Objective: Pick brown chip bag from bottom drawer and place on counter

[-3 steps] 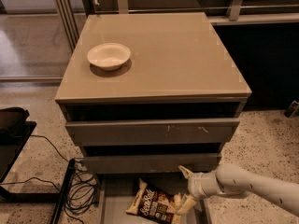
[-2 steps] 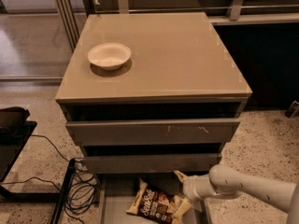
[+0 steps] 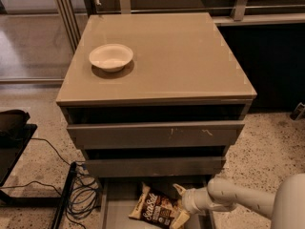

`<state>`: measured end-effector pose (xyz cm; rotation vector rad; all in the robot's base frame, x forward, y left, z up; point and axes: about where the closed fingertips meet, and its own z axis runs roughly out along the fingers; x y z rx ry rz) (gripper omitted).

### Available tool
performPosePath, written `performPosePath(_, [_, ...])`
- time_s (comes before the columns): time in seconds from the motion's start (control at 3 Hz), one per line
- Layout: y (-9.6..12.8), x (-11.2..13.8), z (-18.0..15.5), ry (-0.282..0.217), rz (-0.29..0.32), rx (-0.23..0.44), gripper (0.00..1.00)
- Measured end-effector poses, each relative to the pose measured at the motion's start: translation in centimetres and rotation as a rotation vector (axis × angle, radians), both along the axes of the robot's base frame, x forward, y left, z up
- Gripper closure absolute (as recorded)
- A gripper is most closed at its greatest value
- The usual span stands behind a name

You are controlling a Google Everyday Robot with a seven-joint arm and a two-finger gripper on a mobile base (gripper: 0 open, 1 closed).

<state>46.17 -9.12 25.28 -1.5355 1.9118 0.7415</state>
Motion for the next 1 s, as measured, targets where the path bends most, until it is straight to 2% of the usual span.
performPosePath(0.67, [1.2, -1.6, -5.7, 0.046, -0.043, 0.064, 0.00])
performPosePath(1.0, [1.8, -1.4, -8.1, 0.049, -0.082, 0.094, 0.00])
